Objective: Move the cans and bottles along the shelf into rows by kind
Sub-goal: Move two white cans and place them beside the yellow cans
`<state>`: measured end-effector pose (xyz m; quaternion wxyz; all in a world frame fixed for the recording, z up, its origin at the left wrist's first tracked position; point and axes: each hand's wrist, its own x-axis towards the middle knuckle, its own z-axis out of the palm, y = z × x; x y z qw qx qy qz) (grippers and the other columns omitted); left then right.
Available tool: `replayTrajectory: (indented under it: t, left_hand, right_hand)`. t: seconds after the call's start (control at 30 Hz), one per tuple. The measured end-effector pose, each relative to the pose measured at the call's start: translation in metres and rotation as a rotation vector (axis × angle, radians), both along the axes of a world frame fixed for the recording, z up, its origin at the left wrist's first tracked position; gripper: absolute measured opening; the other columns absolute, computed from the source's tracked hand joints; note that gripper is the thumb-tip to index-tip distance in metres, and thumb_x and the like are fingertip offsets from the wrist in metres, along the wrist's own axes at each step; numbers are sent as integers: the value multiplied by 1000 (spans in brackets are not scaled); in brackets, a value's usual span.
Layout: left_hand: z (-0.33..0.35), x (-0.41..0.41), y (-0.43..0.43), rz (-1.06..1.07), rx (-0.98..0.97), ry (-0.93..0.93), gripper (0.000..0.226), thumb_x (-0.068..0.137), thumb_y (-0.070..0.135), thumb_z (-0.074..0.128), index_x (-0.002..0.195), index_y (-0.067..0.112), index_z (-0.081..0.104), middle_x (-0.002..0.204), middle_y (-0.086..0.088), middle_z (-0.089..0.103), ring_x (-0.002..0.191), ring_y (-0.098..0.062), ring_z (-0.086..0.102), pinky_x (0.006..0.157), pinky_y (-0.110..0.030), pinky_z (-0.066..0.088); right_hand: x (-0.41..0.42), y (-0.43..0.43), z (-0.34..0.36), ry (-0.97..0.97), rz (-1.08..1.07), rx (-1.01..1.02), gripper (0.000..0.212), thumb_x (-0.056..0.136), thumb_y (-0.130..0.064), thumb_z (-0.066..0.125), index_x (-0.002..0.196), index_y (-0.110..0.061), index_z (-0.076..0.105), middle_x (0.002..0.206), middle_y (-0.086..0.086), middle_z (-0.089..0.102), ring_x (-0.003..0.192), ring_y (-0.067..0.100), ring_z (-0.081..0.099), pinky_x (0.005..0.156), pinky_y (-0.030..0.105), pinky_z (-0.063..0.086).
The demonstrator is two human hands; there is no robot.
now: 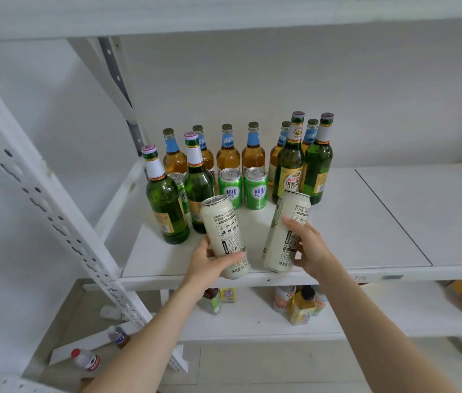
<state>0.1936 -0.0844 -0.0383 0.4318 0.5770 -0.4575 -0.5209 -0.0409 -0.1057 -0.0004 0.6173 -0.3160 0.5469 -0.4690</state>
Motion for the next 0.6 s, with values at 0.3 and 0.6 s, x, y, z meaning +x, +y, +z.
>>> replayTrajectory:
  t: [0.3,0.6]
  left_hand:
    - [20,9,22,-75,-31,-43,70,62,36,90,122,39,54,109,16,68,103,-7,64,87,-35,55]
    - [37,-21,23,-111,-55,-152,91,43,54,87,125,40,52,111,12,69,102,-9,65,89,-39,55]
  right_hand:
    - [2,43,21,25,-64,-46,41,84,-38,75,119,-23,61,117,2,67,111,23,58,98,57,44]
    - [-22,61,35,79,-84,-84,40,81,-33,78,115,-22,62,113,1,69,107,20,60,90,51,41]
